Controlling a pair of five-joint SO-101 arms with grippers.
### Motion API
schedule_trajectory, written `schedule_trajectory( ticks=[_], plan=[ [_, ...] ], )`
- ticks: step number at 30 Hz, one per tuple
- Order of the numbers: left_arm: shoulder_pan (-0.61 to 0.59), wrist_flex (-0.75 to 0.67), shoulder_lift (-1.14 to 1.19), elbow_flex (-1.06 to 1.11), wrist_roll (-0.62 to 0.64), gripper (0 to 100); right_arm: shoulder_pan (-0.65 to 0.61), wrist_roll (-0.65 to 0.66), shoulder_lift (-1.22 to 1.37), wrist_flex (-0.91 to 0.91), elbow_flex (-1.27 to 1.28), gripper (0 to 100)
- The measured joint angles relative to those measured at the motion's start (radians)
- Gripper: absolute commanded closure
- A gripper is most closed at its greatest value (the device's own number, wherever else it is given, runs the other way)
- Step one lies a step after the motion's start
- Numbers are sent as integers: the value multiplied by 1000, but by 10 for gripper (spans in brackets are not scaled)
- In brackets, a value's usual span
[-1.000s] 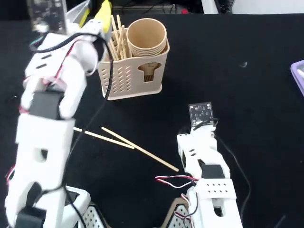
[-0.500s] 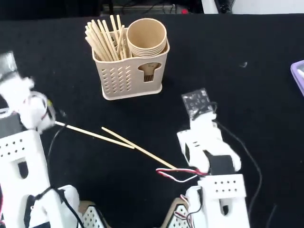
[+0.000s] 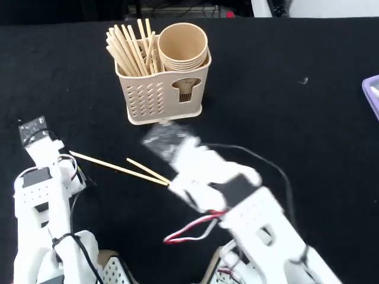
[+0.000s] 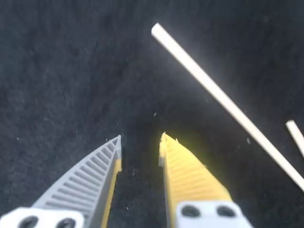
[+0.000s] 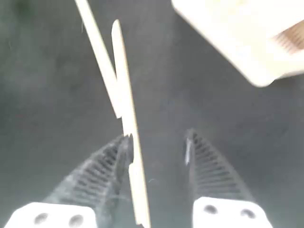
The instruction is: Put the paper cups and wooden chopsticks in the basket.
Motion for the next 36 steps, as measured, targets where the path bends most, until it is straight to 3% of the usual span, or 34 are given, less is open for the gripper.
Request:
schedule_trajectory(
  ticks=[3, 7, 17, 23, 27, 29, 36],
  plan=[
    [0, -9, 0, 25, 0, 862, -89, 6, 160, -103, 0, 815],
    [0, -81, 0, 72, 0, 862, -107, 5, 382, -239, -41, 815],
    [0, -104, 0, 78, 0, 862, -106, 5, 845, -267, -307, 815],
    [0, -104, 0, 78, 0, 863, -97, 5, 967, -267, -396, 829],
    [0, -104, 0, 78, 0, 863, -80, 5, 1002, -233, -448, 992],
    [0, -104, 0, 78, 0, 863, -61, 5, 1007, -219, -465, 959],
    [0, -104, 0, 78, 0, 864, -55, 5, 1011, -206, -468, 984]
  ],
)
